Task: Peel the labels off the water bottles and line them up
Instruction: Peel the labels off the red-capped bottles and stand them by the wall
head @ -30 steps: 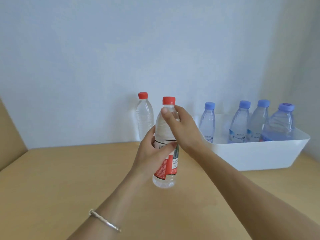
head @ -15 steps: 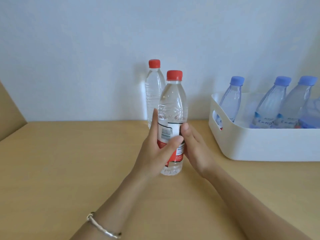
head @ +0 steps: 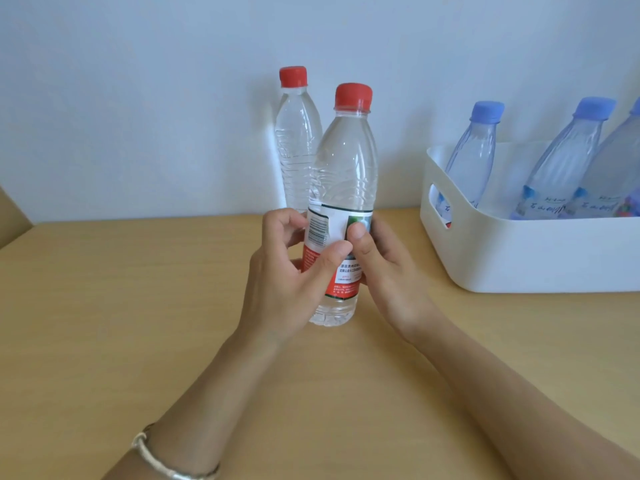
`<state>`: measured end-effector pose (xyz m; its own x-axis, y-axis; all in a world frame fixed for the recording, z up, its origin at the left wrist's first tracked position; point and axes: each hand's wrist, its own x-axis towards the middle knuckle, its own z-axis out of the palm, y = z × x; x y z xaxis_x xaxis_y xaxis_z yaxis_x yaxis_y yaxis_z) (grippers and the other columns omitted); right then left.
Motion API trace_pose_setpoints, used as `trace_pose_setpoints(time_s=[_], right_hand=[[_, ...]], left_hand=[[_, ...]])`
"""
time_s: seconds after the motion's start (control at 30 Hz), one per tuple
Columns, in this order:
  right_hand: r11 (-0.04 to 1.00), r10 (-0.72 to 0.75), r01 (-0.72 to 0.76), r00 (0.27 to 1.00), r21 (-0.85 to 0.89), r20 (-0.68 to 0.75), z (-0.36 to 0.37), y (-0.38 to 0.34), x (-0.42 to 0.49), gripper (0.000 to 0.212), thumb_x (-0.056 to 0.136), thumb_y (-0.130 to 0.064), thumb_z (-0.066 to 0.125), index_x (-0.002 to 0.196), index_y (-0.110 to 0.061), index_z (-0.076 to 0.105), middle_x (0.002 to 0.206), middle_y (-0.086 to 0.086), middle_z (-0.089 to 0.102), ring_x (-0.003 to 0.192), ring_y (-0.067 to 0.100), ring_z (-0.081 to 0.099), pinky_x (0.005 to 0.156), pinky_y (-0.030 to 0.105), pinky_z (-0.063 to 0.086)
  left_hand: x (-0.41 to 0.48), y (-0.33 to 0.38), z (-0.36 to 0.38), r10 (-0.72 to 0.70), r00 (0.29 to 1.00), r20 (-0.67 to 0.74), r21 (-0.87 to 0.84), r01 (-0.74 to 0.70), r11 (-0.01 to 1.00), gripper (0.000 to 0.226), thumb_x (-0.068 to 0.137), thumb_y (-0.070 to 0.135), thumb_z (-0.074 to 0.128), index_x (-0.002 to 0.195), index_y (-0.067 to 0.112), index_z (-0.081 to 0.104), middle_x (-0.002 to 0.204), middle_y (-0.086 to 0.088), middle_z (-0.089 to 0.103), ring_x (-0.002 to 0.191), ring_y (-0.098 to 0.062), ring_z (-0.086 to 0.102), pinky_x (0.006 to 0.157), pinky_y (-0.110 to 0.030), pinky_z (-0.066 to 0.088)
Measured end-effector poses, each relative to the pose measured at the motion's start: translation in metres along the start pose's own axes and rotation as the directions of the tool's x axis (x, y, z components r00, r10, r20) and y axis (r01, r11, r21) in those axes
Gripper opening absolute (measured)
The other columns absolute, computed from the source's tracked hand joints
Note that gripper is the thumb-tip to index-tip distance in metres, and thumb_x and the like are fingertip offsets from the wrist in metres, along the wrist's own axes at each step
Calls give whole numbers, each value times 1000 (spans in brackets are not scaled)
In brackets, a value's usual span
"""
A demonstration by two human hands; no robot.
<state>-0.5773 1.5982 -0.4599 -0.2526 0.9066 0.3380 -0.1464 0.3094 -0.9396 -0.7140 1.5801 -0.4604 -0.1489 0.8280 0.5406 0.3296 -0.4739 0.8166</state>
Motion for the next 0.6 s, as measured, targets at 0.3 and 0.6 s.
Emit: trace_pose_setpoints(time_s=[0.3, 0.6], right_hand=[[997, -78, 79, 996, 18, -37, 8, 2, -5, 40, 92, -34, 52, 126, -14, 54, 113, 5, 69, 102, 14, 68, 80, 23, 53], [998, -70, 70, 996, -5, -47, 8, 2, -6, 42, 87, -37, 50, 123, -16, 56, 107, -4, 69, 95, 2, 67, 76, 16, 50]], left_hand=[[-4, 10, 0, 177, 982, -66, 146, -166, 975, 13, 88, 38, 51, 85, 26, 48, 112, 5, 70, 78, -4, 67, 61, -31, 57], [-3, 14, -1, 119, 984, -135, 115, -104, 988, 13, 90, 20, 52, 78, 20, 46, 104, -7, 73, 60, -4, 62, 48, -23, 49]])
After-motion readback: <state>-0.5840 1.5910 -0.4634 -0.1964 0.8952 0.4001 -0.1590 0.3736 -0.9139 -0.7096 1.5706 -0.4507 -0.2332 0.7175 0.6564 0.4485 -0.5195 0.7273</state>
